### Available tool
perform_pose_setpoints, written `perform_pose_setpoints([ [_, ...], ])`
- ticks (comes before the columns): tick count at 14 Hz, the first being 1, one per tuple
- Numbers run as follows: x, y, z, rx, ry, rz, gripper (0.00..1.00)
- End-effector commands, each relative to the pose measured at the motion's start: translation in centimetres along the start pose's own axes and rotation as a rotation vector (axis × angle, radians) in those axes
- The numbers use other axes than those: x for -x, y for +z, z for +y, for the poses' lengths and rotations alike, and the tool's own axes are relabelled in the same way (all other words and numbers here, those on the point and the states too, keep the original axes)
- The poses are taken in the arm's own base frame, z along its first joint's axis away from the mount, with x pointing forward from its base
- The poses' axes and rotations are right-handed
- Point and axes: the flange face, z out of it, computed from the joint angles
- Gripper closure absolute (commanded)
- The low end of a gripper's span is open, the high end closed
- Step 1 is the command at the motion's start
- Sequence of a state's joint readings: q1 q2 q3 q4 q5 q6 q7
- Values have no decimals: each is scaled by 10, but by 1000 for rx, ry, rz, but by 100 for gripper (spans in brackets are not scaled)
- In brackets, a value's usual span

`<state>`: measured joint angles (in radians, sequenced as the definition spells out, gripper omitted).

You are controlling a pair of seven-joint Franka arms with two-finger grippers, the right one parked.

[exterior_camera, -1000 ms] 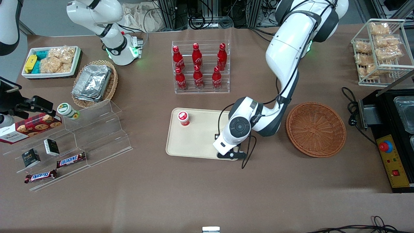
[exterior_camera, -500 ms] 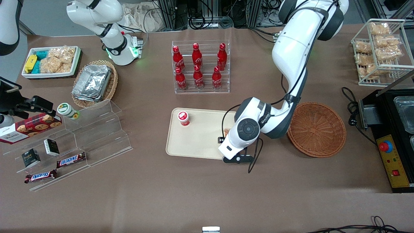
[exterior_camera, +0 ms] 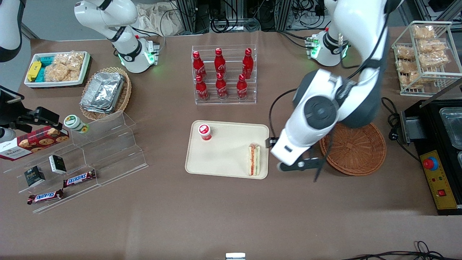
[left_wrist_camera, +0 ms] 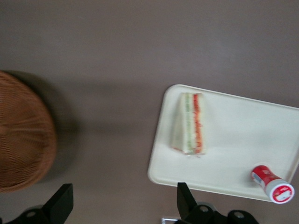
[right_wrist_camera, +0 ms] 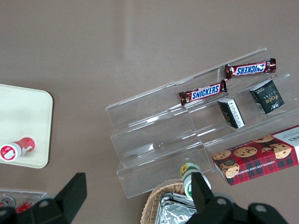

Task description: Place sandwich from basket to tray

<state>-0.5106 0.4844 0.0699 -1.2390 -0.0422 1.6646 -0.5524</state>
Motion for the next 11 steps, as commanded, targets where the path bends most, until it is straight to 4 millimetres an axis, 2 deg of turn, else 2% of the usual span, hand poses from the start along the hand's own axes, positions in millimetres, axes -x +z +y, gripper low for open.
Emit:
perform_pose_setpoints([
  [1,17,-41,-37,-89,12,14,0],
  [4,12,-70,-96,-93,11,-15,0],
  [5,8,-73,-115,-96,21,-32,0],
  [6,9,-81,-128,-91,33,-31,0],
  [8,-3,-90,-172,-75,58,-30,0],
  [9,-11,-90,-204,-63,86,-41,0],
  [11,-15,-97,-247,-38,135,-45,0],
])
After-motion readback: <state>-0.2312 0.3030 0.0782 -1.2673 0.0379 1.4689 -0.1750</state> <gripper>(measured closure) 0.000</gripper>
